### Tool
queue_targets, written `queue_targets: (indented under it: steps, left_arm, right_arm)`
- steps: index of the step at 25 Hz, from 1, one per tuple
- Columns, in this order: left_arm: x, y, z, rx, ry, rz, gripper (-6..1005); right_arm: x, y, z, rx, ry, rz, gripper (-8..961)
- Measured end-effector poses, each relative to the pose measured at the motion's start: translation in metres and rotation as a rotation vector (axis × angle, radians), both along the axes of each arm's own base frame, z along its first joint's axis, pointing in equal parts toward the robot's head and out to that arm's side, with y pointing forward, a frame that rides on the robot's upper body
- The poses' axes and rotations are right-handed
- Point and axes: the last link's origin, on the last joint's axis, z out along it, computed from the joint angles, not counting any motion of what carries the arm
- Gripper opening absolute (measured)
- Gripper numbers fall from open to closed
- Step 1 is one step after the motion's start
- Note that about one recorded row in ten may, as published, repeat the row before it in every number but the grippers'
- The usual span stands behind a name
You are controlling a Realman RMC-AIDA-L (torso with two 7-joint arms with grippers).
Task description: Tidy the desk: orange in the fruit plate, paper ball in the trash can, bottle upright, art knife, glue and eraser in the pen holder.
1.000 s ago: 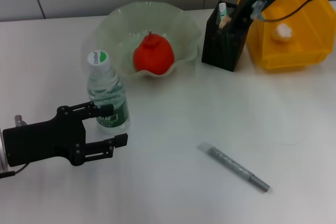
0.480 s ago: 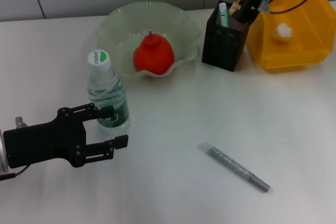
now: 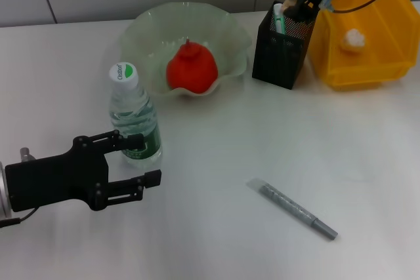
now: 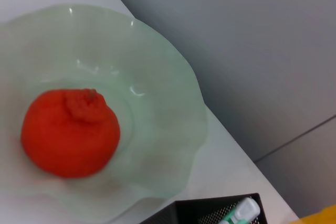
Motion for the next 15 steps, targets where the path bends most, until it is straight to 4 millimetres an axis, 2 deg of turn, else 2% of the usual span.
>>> queue_targets:
  steps: [5, 11, 15]
  left_arm:
    - [0.000, 0.000, 0.000, -0.002, -0.001, 0.001, 757]
    - [0.001, 0.001, 0.000, -0.002, -0.002, -0.002, 757]
    - [0.002, 0.001, 0.000, 0.000, -0.002, -0.006, 756]
  right_arm:
    - [0.001, 0.000, -0.001, -0.003, 0.004, 0.000, 360]
    - [-0.006, -0.008, 0.005, -0.024, 0.005, -0.017, 556]
    - [-0.021, -0.027, 0.010, -0.089, 0.022, -0.063, 609]
